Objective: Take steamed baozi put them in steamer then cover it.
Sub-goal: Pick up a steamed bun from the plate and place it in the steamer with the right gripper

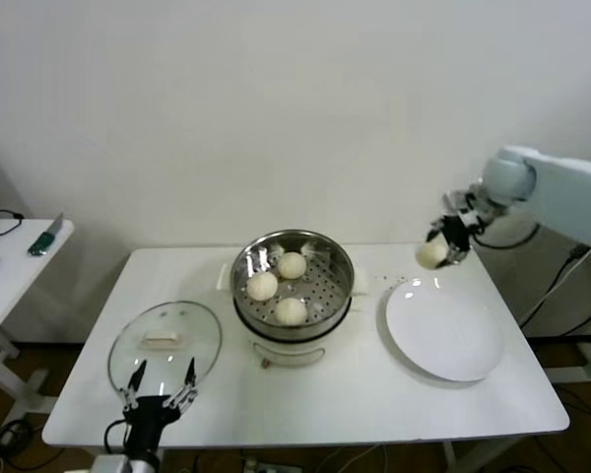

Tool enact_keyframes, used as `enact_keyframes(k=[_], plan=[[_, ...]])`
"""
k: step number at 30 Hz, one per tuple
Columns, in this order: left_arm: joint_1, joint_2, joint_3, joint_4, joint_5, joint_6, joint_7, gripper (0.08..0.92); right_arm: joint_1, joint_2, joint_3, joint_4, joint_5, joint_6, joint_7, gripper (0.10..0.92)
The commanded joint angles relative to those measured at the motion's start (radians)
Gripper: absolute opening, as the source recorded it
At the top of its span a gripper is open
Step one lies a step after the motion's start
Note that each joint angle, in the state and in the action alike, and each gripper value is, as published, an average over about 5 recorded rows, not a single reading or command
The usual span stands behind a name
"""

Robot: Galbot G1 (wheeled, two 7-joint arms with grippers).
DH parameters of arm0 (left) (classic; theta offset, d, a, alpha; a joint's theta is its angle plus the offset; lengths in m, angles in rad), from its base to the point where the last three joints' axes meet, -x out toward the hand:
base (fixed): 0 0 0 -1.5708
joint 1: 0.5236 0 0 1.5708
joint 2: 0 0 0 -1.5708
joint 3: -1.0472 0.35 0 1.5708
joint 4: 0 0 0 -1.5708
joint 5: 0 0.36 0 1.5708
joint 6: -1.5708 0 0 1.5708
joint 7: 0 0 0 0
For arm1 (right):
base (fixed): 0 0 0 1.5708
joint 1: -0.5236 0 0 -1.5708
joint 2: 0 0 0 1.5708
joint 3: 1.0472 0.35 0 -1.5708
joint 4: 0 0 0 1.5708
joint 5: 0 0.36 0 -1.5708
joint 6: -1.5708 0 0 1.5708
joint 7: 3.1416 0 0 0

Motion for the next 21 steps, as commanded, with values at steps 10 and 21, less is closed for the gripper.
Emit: enact_keyframes(k=[10, 21], plan=[[-0.007, 0.014, -0.001, -0.006, -0.016, 0.013, 0.003, 0.823, 0.152, 0.329, -0.074, 0.215, 0.423, -0.223, 0.134, 0.666], [-0.008, 0.014, -0.002, 0.008, -0.019, 0.011, 0.006, 0.823, -0.069, 0.411, -0.062, 0.074, 0.331, -0.241, 0.205, 0.665]])
